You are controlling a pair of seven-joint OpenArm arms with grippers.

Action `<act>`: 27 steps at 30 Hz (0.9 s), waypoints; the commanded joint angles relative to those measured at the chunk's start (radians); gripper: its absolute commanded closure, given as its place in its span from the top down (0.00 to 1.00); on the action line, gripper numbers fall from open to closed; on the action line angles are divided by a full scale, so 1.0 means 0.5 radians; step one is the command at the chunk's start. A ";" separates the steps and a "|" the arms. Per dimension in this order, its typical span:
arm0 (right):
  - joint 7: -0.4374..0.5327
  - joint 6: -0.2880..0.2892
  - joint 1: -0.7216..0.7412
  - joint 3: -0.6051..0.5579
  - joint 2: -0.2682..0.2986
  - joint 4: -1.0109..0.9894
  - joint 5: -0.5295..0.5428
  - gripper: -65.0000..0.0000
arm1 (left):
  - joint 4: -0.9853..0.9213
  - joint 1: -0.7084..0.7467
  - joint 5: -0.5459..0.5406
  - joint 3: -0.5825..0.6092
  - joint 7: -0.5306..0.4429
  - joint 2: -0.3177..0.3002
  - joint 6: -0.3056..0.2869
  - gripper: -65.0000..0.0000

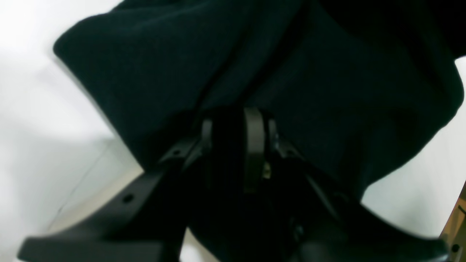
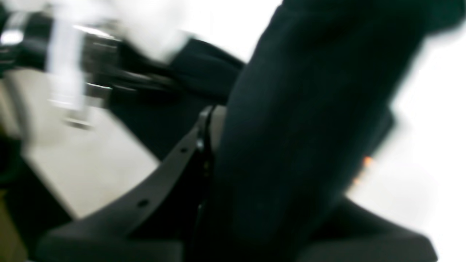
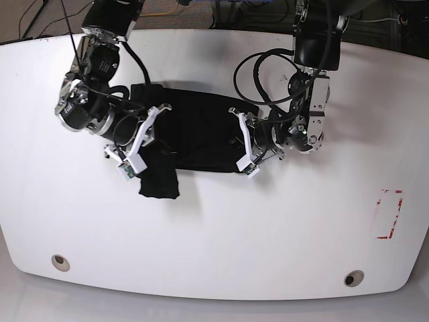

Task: Layout the t-shirt on the table in an organized manner, then fold the t-shirt properly
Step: 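Fold both band ends toward each other with both grippers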

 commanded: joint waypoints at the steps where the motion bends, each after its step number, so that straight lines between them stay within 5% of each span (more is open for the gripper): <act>1: 0.094 0.003 0.035 -0.034 -0.034 0.035 0.055 0.00 | -0.049 0.070 0.237 0.022 0.274 0.004 0.042 0.14; 11: 0.278 0.003 0.035 -0.246 -0.059 -0.063 0.055 0.00 | -0.049 0.073 0.234 0.022 0.274 0.013 0.042 0.14; 18: 0.413 0.003 0.026 -0.255 -0.062 -0.229 0.058 0.11 | -0.040 0.076 0.234 0.016 0.274 0.013 0.036 0.14; 27: 0.471 0.003 0.026 -0.246 -0.050 -0.342 0.055 0.58 | -0.037 0.070 0.231 0.016 0.274 0.013 0.030 0.15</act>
